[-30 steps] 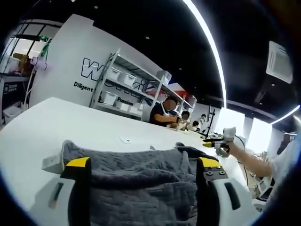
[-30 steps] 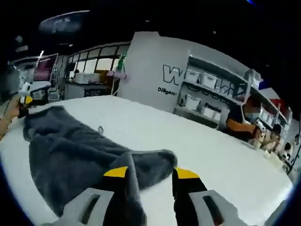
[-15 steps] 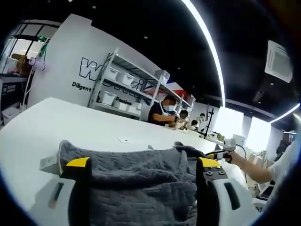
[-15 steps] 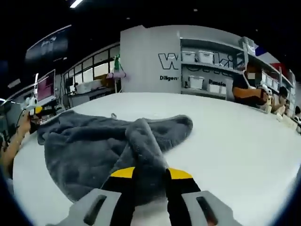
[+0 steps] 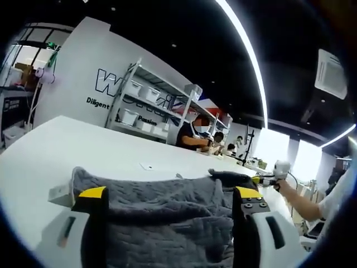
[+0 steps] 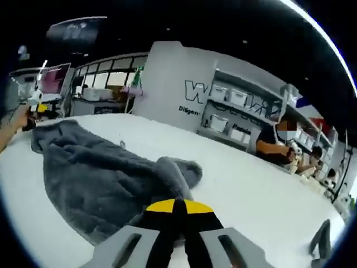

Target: Fold the towel on the table until its edges align and the towel forms a compact rectangular stack.

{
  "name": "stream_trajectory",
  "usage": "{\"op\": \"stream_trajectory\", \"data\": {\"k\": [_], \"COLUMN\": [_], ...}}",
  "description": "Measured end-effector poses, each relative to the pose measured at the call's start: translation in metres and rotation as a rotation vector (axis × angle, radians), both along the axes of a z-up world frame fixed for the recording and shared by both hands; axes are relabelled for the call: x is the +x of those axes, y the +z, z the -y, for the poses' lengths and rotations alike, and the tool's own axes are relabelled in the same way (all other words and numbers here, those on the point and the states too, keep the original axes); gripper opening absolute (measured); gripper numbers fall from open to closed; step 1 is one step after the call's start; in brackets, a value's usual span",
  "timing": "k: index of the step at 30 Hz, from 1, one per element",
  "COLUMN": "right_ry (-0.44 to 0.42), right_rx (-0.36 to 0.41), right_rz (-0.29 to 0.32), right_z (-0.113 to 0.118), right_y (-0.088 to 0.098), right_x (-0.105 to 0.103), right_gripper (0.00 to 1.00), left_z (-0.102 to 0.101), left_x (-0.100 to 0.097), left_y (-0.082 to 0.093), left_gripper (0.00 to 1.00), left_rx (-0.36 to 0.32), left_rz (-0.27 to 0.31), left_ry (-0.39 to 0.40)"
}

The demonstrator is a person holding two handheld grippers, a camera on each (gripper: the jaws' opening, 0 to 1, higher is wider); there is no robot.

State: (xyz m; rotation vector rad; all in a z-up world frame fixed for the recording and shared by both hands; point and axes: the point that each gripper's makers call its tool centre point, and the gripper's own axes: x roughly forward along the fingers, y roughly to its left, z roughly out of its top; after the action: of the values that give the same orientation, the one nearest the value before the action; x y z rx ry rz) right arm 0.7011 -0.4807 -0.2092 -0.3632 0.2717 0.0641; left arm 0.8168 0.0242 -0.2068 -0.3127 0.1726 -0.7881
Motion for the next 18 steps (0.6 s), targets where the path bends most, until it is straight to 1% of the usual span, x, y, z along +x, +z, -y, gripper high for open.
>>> {"op": "stream_trajectory", "data": {"k": [2,4,8,10,12,16,18], "right_ry": [-0.040,-0.096,-0.153,-0.192,-0.226,-0.270,-0.294], "right_rx": [-0.091,-0.150,-0.151,-0.164,-0.200,-0.272,-0.314], "right_rz": [-0.001,-0.014,-0.050,-0.091,-0.129,-0.191,-0.235], "right_z": [0.011,0.026,0.046,0.058,0.068,0.081,0.090], "right_y": [0.007,0.008,-0.003,-0.015,-0.025,-0.039,-0.047], "right_x": [-0.011,-0.023,-0.037,-0.047,-0.055,-0.066,-0.071], "right_gripper": [0.04,0.04,0.04,0.04,0.04,0.04,0.04], "left_z": [0.000,0.001,0.002,0.001,0.001,0.001,0.000], "left_x": [0.000,-0.001,-0.001,-0.001,-0.001,-0.001,0.000], "left_y": [0.000,0.000,0.000,0.000,0.000,-0.001,-0.002], "left_gripper": [0.96,0.96,0.96,0.96,0.96,0.96,0.96], "left_rx": [-0.002,-0.006,-0.004,-0.006,-0.004,-0.004,-0.002], "left_rz": [-0.002,-0.004,-0.004,-0.005,-0.007,-0.010,-0.013], "left_ry": [0.002,0.000,-0.001,-0.001,0.000,0.003,0.004]}}
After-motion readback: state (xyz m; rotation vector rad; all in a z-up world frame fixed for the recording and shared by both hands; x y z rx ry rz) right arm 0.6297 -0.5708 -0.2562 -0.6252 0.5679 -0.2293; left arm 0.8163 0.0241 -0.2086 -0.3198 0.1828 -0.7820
